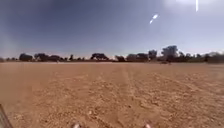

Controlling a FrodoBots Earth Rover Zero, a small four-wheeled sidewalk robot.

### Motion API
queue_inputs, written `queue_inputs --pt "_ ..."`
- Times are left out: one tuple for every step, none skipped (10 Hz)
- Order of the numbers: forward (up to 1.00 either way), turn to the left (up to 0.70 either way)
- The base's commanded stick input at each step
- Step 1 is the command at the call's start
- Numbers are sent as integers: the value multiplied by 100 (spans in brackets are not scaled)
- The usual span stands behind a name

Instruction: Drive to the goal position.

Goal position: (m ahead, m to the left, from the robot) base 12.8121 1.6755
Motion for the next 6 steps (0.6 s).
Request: queue_inputs --pt "37 0" --pt "37 0" --pt "37 0" --pt "37 0" --pt "37 0" --pt "37 0"
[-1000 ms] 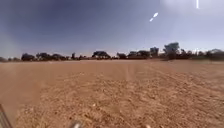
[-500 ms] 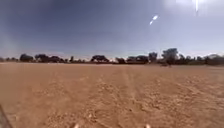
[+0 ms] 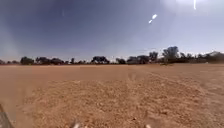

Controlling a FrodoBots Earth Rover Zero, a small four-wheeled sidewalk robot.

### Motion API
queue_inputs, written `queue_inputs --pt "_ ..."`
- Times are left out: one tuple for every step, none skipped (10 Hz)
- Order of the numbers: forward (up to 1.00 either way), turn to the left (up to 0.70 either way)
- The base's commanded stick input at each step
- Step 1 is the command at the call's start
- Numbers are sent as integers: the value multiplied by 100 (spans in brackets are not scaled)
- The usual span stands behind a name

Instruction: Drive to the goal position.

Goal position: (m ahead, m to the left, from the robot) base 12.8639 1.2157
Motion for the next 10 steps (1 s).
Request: queue_inputs --pt "41 0" --pt "41 0" --pt "41 0" --pt "41 0" --pt "42 0" --pt "42 0" --pt "42 0" --pt "42 0" --pt "42 0" --pt "41 0"
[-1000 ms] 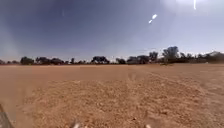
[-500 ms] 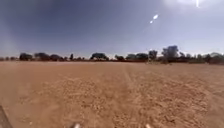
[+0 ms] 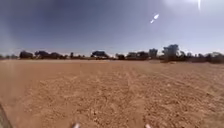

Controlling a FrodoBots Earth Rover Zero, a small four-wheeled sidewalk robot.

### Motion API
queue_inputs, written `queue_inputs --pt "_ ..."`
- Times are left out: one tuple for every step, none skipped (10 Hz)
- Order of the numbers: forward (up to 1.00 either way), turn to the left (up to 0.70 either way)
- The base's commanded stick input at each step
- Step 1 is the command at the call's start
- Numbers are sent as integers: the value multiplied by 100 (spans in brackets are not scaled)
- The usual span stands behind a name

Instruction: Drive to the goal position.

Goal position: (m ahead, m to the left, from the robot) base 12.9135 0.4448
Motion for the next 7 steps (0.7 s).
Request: queue_inputs --pt "42 0" --pt "42 0" --pt "42 0" --pt "42 0" --pt "43 0" --pt "45 0" --pt "45 0"
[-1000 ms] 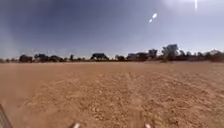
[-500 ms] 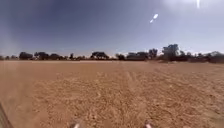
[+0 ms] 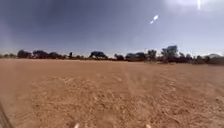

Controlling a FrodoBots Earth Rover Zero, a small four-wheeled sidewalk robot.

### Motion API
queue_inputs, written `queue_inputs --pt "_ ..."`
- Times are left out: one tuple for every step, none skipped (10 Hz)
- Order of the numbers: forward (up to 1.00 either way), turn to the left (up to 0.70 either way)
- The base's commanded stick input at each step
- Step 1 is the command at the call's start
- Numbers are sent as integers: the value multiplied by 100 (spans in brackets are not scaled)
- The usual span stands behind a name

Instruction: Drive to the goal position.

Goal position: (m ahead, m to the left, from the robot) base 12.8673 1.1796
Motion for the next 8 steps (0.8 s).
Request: queue_inputs --pt "45 0" --pt "45 0" --pt "45 0" --pt "45 0" --pt "45 0" --pt "45 0" --pt "45 0" --pt "45 0"
